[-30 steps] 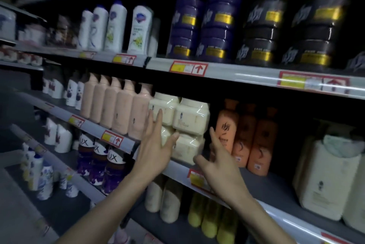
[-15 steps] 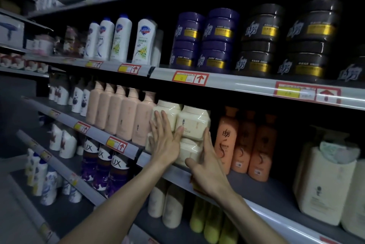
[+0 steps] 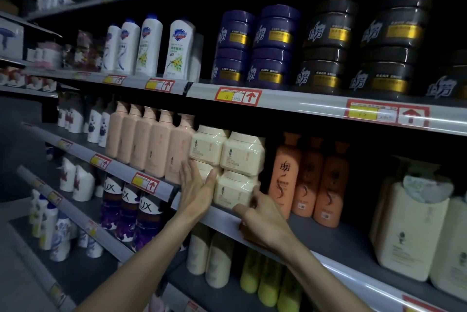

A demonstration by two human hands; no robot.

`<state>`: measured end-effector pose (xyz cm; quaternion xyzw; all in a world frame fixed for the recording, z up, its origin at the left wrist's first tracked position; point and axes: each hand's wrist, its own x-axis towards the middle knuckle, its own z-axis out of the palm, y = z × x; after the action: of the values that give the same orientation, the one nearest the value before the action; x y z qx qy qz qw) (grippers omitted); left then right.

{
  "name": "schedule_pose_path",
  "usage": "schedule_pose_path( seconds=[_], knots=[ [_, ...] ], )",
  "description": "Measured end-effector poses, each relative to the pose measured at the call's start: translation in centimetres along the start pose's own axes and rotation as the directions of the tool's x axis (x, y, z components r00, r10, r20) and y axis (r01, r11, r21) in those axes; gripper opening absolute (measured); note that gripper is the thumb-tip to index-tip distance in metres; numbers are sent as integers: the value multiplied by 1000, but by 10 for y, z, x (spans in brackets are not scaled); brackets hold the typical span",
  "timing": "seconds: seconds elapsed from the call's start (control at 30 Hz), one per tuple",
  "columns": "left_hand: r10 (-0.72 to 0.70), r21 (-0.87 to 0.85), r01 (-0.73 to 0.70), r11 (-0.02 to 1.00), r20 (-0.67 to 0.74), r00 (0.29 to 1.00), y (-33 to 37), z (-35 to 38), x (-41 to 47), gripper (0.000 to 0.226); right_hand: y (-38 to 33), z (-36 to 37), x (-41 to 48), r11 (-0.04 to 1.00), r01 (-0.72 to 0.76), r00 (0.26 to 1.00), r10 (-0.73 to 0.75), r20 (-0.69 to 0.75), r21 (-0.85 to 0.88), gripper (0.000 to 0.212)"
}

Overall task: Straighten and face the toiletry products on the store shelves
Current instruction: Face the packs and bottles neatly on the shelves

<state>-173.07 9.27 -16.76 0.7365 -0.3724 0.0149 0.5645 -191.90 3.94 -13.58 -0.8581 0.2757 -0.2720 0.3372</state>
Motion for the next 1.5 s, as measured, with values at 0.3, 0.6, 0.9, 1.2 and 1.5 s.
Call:
schedule_pose_path(
  seconds=[0.3, 0.6, 0.9, 1.2, 1.5],
  knots=[
    [25, 3, -25, 1000, 34, 999, -4, -5, 2, 89, 0, 4, -5, 997, 14, 1000, -14, -1, -72, 57],
    [268, -135, -325, 936, -325, 907, 34, 8, -74, 42, 17, -31, -32, 996, 74, 973, -83, -213, -51, 22],
    [117, 69, -132, 989, 183, 976, 91, 70, -73, 16, 56, -76, -42, 927, -204, 967, 141, -210, -316, 63],
    [-14, 289, -66, 955, 268, 963, 94, 100, -36, 49, 50, -74, -24, 939, -174, 985, 169, -41, -296, 75],
    [-88, 90, 49, 995, 512, 854, 63, 112, 11, 68, 47, -73, -19, 937, -179, 969, 220, 109, -300, 69]
  ],
)
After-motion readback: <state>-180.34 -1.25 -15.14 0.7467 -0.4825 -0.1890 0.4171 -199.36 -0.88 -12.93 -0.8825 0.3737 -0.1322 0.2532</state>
